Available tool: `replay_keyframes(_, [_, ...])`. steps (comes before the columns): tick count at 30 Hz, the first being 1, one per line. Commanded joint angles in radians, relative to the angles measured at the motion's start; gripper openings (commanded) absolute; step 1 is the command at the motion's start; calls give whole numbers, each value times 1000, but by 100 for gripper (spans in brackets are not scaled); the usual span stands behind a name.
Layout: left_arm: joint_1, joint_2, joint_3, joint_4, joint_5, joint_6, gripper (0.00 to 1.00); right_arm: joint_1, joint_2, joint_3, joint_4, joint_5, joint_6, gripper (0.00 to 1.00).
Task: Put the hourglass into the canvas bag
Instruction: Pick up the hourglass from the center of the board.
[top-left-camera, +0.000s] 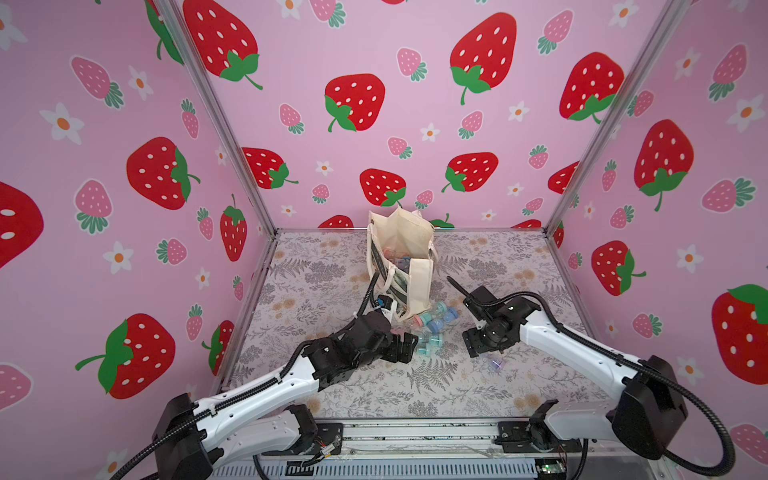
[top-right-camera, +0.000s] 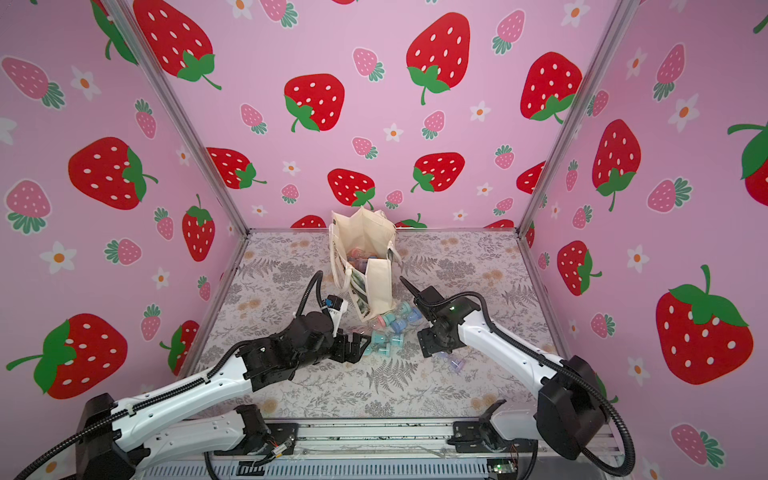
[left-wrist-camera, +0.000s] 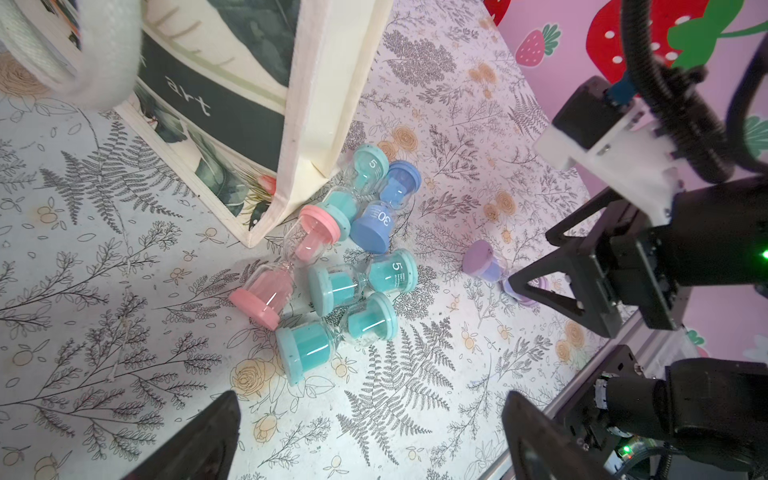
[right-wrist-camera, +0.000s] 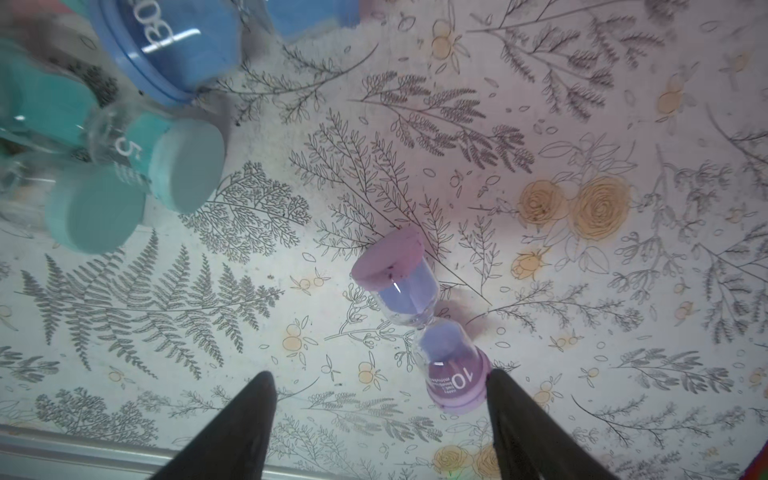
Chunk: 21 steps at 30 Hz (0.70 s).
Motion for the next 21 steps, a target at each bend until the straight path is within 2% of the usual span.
replay_keyframes(1, [-4,25,-11,41,-24,4,99,-18,38,-22,17,-35,-6,80])
replay_keyframes(10, [-3,56,-9,39,-45,8,99,-78,136,-22,65,-4,-60,76])
replay_keyframes(21, [-4,66,4,16,-64,-1,99,-139,201,-22,128,-51,-108,69])
